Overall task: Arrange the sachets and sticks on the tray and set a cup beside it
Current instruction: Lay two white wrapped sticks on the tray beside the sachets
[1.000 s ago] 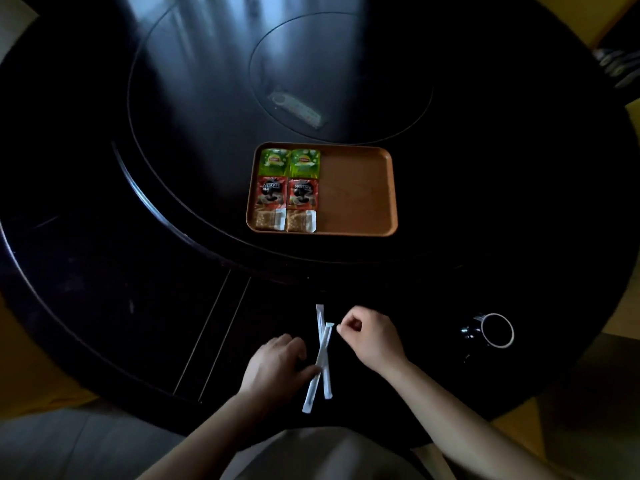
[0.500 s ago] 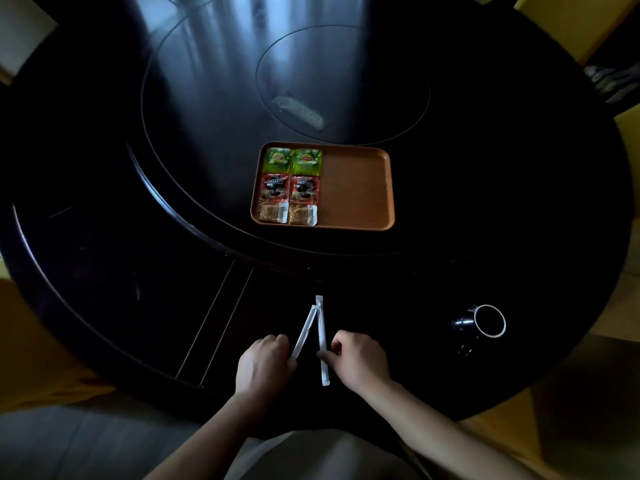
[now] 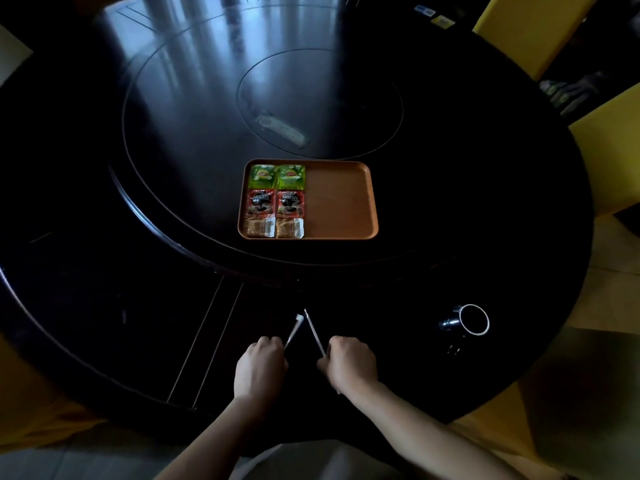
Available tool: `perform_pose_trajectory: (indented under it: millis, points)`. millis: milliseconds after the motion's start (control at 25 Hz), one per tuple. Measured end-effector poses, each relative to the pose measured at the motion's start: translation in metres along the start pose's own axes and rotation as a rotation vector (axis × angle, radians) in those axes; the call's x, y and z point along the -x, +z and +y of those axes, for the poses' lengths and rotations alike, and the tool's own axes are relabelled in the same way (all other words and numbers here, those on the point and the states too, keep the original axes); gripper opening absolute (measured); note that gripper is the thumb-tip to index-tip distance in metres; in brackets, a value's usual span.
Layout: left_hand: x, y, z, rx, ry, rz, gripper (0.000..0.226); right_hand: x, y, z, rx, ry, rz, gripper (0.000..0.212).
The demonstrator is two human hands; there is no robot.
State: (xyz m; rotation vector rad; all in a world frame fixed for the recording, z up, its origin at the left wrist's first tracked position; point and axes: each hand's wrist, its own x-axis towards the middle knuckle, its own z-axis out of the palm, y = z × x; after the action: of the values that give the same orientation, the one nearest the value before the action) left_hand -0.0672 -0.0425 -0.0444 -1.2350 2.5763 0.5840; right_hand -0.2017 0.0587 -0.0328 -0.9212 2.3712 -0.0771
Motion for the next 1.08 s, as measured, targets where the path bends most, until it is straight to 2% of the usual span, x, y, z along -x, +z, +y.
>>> perform_pose_trajectory:
  millis: [200, 400, 520, 640, 720, 920, 1080]
  points:
    - [-0.007, -0.008, 0.0, 0.111, -0.073, 0.005, 0.011, -0.002, -0.005, 0.012, -0.135, 0.076, -0.038, 0.014]
    - [-0.002, -0.014, -0.003, 0.287, -0.219, 0.005, 0.016, -0.004, -0.012, 0.013, -0.237, 0.09, -0.05, 0.02]
    - [0.0, -0.021, -0.006, 0.529, -0.324, 0.003, 0.013, -0.006, -0.021, 0.013, -0.29, 0.075, -0.027, 0.015]
    - [-0.002, -0.033, -0.009, 0.889, -0.339, -0.074, 0.012, -0.006, -0.029, 0.019, -0.376, 0.048, -0.008, 0.011]
    - [-0.003, -0.045, -0.01, 1.038, -0.339, -0.1, 0.008, -0.007, -0.035, 0.023, -0.428, 0.029, 0.008, 0.011]
    - [-0.019, -0.074, 0.001, 1.148, -0.321, -0.049, 0.007, -0.015, -0.052, 0.026, -0.589, 0.018, 0.032, 0.013]
    - [-0.042, -0.092, 0.017, 1.169, -0.275, -0.033, 0.006, -0.028, -0.068, 0.025, -0.656, 0.0, 0.078, 0.007]
